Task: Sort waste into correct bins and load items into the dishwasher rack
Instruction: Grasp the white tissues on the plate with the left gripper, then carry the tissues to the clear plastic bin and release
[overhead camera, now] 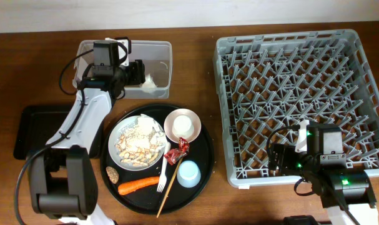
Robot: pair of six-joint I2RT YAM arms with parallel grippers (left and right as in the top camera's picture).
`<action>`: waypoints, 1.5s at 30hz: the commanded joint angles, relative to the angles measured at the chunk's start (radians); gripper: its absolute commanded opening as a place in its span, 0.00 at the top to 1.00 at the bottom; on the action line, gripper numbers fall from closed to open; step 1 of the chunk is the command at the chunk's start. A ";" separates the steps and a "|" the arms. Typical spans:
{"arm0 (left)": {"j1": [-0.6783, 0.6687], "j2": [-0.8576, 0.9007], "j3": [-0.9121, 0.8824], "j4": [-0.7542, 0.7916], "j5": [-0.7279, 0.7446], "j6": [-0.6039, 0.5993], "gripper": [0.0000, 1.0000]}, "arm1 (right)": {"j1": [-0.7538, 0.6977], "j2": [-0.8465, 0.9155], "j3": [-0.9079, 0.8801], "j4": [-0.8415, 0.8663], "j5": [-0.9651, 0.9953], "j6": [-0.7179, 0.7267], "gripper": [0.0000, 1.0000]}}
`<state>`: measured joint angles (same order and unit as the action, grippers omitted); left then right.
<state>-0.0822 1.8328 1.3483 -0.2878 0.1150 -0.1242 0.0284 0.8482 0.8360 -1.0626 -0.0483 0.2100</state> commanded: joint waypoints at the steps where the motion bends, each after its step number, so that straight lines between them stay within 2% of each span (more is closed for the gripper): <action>1: -0.003 -0.138 0.029 -0.176 0.019 0.005 0.01 | -0.003 -0.004 0.016 0.003 0.016 0.008 0.02; 3: -0.003 -0.206 0.029 -0.477 0.076 0.005 0.01 | -0.003 -0.004 0.016 0.003 0.016 0.008 0.02; 5: -0.003 -0.193 0.013 -0.600 0.080 0.005 0.01 | -0.003 -0.004 0.016 0.003 0.016 0.008 0.02; 7: -0.018 -0.153 -0.059 -0.596 0.080 0.004 0.03 | -0.003 -0.004 0.016 0.003 0.016 0.008 0.02; 8: -0.037 -0.107 -0.113 -0.533 0.080 0.005 0.06 | -0.003 -0.004 0.016 0.003 0.015 0.008 0.02; 11: -0.045 -0.010 -0.121 -0.433 0.080 0.005 0.10 | -0.003 -0.004 0.016 0.002 0.016 0.008 0.02; 14: -0.044 0.056 -0.121 -0.400 0.080 0.005 0.32 | -0.003 -0.004 0.016 0.002 0.016 0.008 0.02; 16: -0.044 0.057 -0.121 -0.387 0.084 0.005 0.73 | -0.003 -0.004 0.016 0.002 0.016 0.008 0.01; 19: -0.044 0.051 -0.118 -0.397 0.107 0.005 0.99 | -0.003 -0.004 0.016 0.002 0.016 0.008 0.02; 22: -0.044 -0.040 -0.092 -0.460 0.106 0.005 0.99 | -0.003 -0.004 0.016 0.002 0.016 0.008 0.02; 23: -0.044 -0.124 -0.073 -0.468 0.106 0.005 0.99 | -0.003 -0.004 0.016 0.002 0.016 0.008 0.02; 26: -0.044 -0.275 -0.063 -0.303 0.051 0.005 0.99 | -0.003 -0.004 0.016 0.003 0.016 0.008 0.02; 29: -0.044 -0.233 -0.063 -0.079 -0.108 0.005 0.99 | -0.003 -0.004 0.016 0.003 0.016 0.008 0.02; 32: -0.044 -0.078 -0.063 0.102 -0.119 0.005 0.99 | -0.003 -0.004 0.016 0.003 0.016 0.008 0.02; 33: -0.043 -0.047 -0.063 0.115 -0.119 0.005 0.75 | -0.003 -0.004 0.016 0.002 0.016 0.008 0.02; 34: -0.043 -0.042 -0.063 0.123 -0.119 0.005 0.36 | -0.003 -0.004 0.016 0.000 0.016 0.008 0.02; 36: -0.043 -0.066 -0.047 0.067 -0.117 0.005 0.27 | -0.003 -0.004 0.016 0.000 0.016 0.008 0.02; 37: -0.043 -0.105 -0.039 -0.011 -0.091 0.005 0.15 | -0.003 -0.004 0.016 -0.002 0.016 0.008 0.02; 38: -0.044 -0.166 -0.039 -0.121 -0.005 0.005 0.02 | -0.003 -0.004 0.016 -0.001 0.016 0.008 0.02; 40: -0.055 -0.250 -0.039 -0.382 0.138 0.005 0.01 | -0.003 -0.004 0.016 -0.001 0.016 0.008 0.02; 41: -0.074 -0.253 -0.040 -0.582 0.136 0.005 0.01 | -0.003 -0.004 0.016 0.000 0.016 0.008 0.02; 42: -0.089 -0.243 -0.046 -0.674 0.136 0.005 0.01 | -0.003 -0.004 0.016 -0.001 0.015 0.008 0.02; 43: -0.108 -0.232 -0.072 -0.727 0.128 0.005 0.01 | -0.003 -0.004 0.016 0.000 0.016 0.008 0.01; 45: -0.139 -0.230 -0.170 -0.712 0.124 0.005 0.01 | -0.003 -0.004 0.016 -0.001 0.015 0.008 0.02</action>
<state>-0.1947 1.5906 1.2629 -1.0111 0.2218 -0.1246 0.0284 0.8482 0.8360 -1.0649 -0.0483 0.2096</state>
